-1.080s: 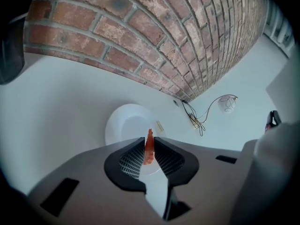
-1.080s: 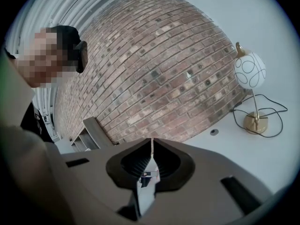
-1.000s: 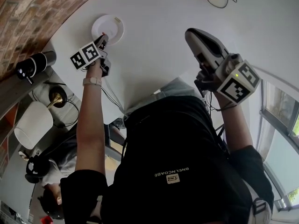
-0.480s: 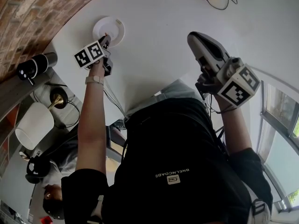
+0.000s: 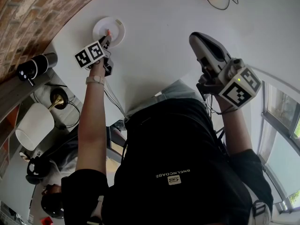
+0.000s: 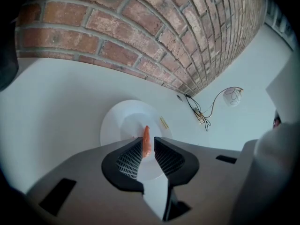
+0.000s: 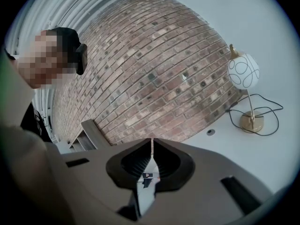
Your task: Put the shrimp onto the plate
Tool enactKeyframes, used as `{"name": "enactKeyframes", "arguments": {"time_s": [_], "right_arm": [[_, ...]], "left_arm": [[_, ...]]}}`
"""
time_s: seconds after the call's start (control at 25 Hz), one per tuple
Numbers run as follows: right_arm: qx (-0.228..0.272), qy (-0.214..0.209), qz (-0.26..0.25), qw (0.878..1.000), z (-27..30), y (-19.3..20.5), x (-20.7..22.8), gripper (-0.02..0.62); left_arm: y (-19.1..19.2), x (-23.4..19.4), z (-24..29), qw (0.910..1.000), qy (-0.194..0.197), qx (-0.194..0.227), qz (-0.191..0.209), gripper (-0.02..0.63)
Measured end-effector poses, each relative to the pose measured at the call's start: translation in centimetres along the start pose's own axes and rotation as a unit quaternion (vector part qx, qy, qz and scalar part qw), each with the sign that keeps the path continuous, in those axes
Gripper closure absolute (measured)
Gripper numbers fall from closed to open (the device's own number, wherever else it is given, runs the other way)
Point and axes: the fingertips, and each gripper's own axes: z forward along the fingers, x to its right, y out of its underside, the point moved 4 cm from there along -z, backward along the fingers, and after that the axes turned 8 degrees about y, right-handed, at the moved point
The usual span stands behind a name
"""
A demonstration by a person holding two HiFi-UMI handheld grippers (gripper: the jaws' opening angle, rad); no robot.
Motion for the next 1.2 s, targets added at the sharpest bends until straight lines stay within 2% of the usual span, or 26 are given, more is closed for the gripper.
{"name": "enactKeyframes", "arguments": {"time_s": [0.76, 1.2], "right_arm": [[0.005, -0.017, -0.006, 1.0, 0.0, -0.3, -0.4, 0.58], [0.006, -0.05, -0.01, 0.999, 0.4, -0.5, -1.5, 0.58]], "left_arm": [[-0.7, 1.4, -2.1, 0.9998, -0.004, 0.017, 0.008, 0.545], [-2.6, 5.3, -6.4, 0.9969, 0.003, 0.073, 0.029, 0.545]]}}
